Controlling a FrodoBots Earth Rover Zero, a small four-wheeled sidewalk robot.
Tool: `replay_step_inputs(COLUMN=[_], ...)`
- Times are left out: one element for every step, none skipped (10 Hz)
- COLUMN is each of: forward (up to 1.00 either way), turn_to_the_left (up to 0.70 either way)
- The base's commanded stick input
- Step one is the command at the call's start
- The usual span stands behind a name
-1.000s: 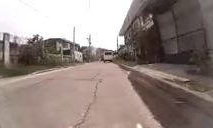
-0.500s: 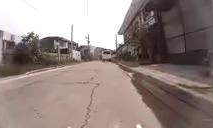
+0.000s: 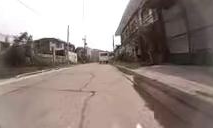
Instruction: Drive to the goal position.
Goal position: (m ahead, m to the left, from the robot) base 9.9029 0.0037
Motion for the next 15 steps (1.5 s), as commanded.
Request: replay_step_inputs(forward=[1.0, 1.0, 1.0, 1.0, 1.0, 1.0, 1.0, 1.0, 1.0, 1.0, 1.0, 1.0, 1.0, 1.0, 1.0], turn_to_the_left=[0.0, 0.0, 0.0, 0.0, 0.0, 0.0, 0.0, 0.0, 0.0, 0.0, 0.0, 0.0, 0.0, 0.0, 0.0])
